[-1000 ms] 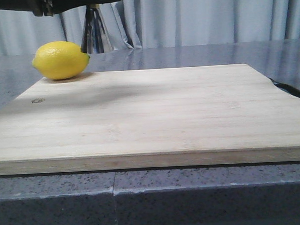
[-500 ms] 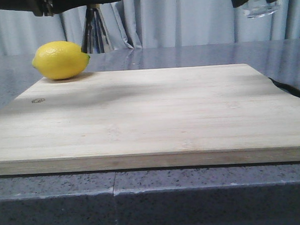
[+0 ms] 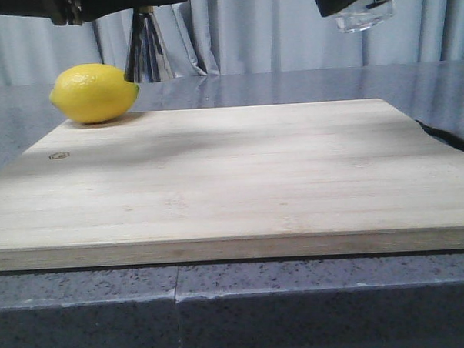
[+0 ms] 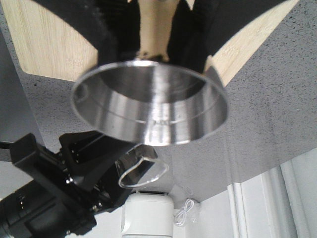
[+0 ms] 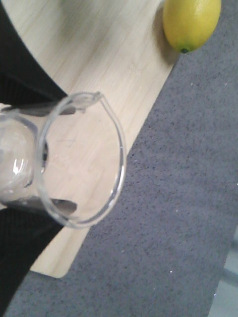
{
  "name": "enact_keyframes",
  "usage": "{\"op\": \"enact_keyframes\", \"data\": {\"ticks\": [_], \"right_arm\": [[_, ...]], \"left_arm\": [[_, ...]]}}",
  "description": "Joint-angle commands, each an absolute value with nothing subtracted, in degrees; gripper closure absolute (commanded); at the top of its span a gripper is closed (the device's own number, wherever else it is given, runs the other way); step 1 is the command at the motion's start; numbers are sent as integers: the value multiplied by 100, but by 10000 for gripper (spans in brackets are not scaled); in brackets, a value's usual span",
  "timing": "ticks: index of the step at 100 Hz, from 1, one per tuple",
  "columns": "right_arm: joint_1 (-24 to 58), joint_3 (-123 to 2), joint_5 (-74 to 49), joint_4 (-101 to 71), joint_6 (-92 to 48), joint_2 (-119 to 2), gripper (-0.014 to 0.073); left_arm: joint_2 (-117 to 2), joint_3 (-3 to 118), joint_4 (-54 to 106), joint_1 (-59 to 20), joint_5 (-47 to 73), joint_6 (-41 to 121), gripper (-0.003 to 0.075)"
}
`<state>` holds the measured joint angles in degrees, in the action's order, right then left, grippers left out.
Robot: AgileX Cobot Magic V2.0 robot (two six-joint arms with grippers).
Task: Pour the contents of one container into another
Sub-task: 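Lower the empty beaker onto the board with the right gripper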
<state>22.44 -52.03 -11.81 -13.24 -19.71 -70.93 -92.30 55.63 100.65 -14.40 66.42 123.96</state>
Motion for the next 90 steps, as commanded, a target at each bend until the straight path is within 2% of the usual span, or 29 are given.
{"op": "enact_keyframes", "data": {"ticks": [1,29,47,56,73,90], "right_arm": [[2055,-5270,-517,-2774,-3536,-6964,292],[1237,-4886,-198,-3326,-3851,-6964,292],[830,-4795,-449,-3752,-4138,-6964,292],[672,-4795,-676,-4992,-5373,-6964,292],[396,-4795,-1665,-7886,-8785,-7068,292],[331,-4795,-2125,-8922,-10216,-7422,292]], "left_arm": [[-8978,5745,10599,-1496,7172,12348,492],[-8978,5745,10599,-1496,7172,12348,492],[-8978,5745,10599,-1496,7172,12348,492],[-8978,5745,10599,-1496,7172,12348,492],[-8978,5745,10599,-1496,7172,12348,492],[-8978,5745,10599,-1496,7172,12348,492]]}}
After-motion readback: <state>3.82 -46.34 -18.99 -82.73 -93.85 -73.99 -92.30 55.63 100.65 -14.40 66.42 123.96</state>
